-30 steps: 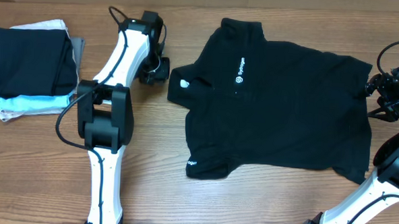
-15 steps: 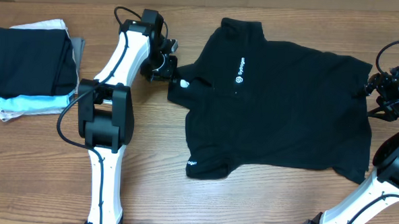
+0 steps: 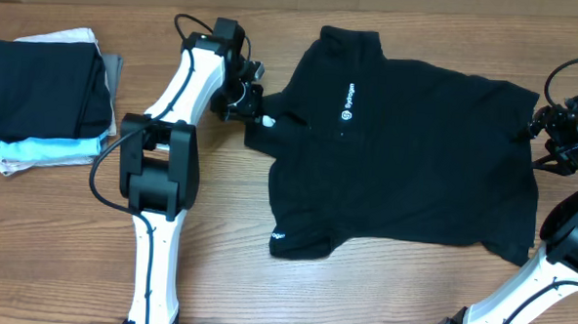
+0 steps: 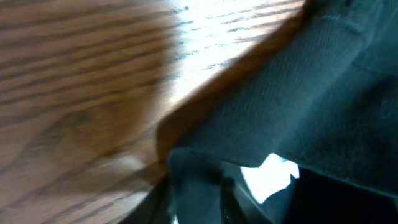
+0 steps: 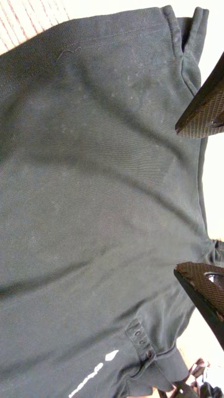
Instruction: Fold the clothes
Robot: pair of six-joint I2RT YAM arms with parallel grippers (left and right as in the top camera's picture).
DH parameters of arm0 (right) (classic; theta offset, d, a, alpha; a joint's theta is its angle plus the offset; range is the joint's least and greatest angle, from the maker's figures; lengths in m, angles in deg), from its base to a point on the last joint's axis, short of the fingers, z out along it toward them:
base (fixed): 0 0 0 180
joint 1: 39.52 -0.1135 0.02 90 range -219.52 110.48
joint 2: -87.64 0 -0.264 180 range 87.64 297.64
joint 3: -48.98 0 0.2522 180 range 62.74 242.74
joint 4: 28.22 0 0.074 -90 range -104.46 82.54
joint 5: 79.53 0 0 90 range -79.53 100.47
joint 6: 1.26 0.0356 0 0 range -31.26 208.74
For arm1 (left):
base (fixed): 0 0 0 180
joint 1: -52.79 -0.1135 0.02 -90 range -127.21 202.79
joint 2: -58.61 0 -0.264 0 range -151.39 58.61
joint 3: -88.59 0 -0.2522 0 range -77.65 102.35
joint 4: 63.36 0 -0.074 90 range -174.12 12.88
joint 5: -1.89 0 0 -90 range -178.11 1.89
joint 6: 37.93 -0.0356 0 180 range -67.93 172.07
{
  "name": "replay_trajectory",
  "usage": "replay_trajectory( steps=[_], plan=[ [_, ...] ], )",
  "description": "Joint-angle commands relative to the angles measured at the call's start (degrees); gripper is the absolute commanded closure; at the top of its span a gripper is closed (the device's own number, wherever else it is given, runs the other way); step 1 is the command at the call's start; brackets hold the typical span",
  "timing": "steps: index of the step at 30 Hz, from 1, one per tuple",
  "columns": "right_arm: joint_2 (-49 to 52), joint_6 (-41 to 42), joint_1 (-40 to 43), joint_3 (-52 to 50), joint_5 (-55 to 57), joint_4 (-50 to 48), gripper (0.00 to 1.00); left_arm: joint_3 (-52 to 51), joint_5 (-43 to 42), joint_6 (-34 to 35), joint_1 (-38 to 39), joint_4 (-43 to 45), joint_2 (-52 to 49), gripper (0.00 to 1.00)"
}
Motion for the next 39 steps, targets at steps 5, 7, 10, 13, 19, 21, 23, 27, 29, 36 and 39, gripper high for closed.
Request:
replay_trajectory(
  steps=[5, 7, 10, 13, 19, 21, 23, 27, 29, 36, 39],
  plan=[
    [-2.16, -0.22, -0.33, -0.09, -0.35, -0.70, 0.32, -0.42, 8.15, 2.58, 0.44, -0.50, -3.67, 0.96],
    [-2.16, -0.24, -0.52, -0.09, -0.55, -0.98, 0.33, -0.02, 11.78, 3.72, -0.04, -0.90, -3.65, 0.96],
    [-2.16, -0.26, -1.11, -0.09, -0.52, -1.16, 0.33, 0.00, 15.28, 5.20, -1.46, -0.87, -3.65, 0.96],
    [-2.16, -0.26, -1.73, -0.09, -0.50, -1.16, 0.33, 0.00, 15.39, 5.18, -3.15, -0.85, -3.65, 0.96],
    [-2.16, -0.26, -3.06, -0.09, -0.02, -1.36, 0.33, 0.00, 17.55, 8.04, -7.15, -0.42, -3.65, 0.96],
    [-2.16, -0.26, -3.45, -0.09, 0.13, -1.44, 0.33, 0.00, 17.77, 8.11, -8.74, -0.37, -3.65, 0.96],
    [-2.16, -0.26, -3.65, -0.09, 0.13, -2.03, 0.33, 0.00, 17.99, 8.11, -10.32, -0.39, -3.65, 0.96],
    [-2.16, -0.26, -3.76, -0.09, 0.13, -4.57, 0.34, 0.00, 17.92, 8.17, -12.81, -0.66, -3.65, 0.96],
    [-2.05, -0.26, -4.07, -0.09, 0.11, -6.84, 0.37, 0.00, 17.88, 8.15, -13.51, -0.76, -3.65, 0.96],
    [-1.95, -0.28, -7.69, -0.09, 0.11, -18.14, 0.41, 5.79, 14.14, 7.87, -13.31, -4.63, -3.48, 0.81],
    [-1.92, -0.50, -9.86, -0.09, 1.22, -23.52, 0.34, 13.14, 9.42, 7.89, -12.55, -8.70, -3.43, 0.75]
  ],
)
